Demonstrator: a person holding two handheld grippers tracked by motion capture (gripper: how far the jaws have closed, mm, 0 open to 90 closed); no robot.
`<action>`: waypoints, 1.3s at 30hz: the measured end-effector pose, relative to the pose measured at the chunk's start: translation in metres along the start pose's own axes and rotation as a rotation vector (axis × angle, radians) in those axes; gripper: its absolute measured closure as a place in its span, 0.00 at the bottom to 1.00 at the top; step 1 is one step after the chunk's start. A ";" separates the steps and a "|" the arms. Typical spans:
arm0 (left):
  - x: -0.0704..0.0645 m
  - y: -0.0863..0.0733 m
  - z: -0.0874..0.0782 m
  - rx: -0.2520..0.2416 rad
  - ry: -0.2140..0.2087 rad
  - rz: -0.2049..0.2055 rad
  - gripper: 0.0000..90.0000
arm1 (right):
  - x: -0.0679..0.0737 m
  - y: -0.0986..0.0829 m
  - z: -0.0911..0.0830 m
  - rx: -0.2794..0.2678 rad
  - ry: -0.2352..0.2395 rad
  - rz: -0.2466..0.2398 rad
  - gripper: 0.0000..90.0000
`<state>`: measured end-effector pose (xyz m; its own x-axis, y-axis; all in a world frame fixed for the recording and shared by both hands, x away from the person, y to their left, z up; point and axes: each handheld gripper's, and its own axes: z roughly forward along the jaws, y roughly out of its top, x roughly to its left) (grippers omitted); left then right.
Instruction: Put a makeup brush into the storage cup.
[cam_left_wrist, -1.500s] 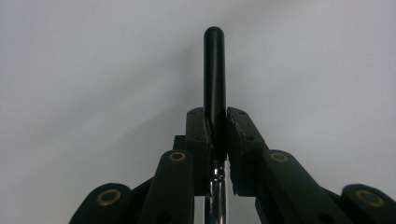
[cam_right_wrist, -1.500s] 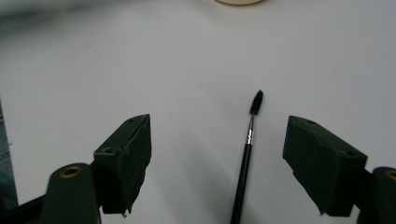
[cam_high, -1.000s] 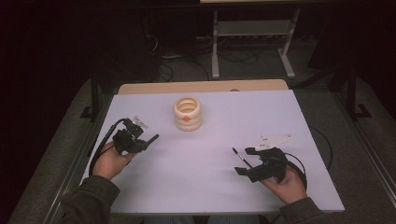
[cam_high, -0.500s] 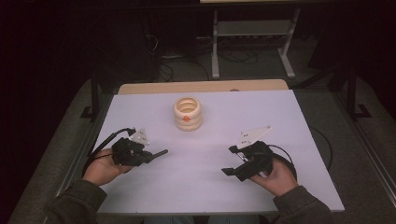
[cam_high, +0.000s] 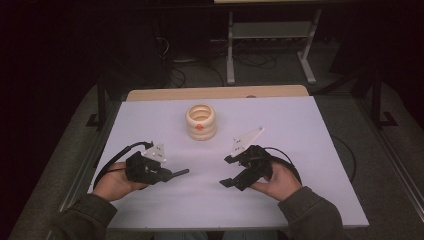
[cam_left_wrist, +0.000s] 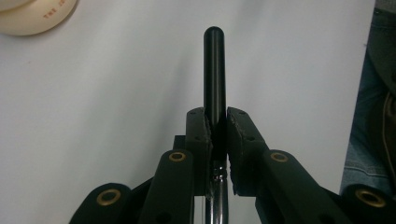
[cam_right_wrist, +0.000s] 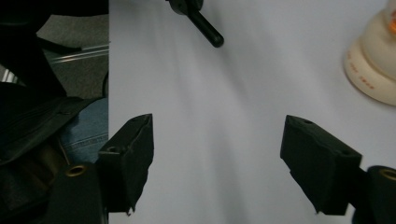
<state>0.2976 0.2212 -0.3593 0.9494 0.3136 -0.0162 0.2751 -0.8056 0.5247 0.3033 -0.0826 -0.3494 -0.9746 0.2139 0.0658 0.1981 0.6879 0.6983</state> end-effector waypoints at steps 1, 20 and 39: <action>-0.002 0.002 0.000 -0.005 -0.006 0.011 0.88 | -0.001 0.003 0.003 0.003 0.009 -0.010 0.30; -0.036 0.047 0.018 -0.003 -0.130 0.197 0.88 | 0.003 0.021 0.041 0.111 0.170 -0.068 0.55; -0.042 0.045 0.022 0.013 -0.215 0.236 0.84 | 0.017 0.009 0.045 0.145 0.246 -0.148 0.87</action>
<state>0.2736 0.1610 -0.3542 0.9971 0.0048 -0.0757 0.0439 -0.8505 0.5241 0.2934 -0.0417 -0.3742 -0.9864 -0.0583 0.1539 0.0475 0.7947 0.6052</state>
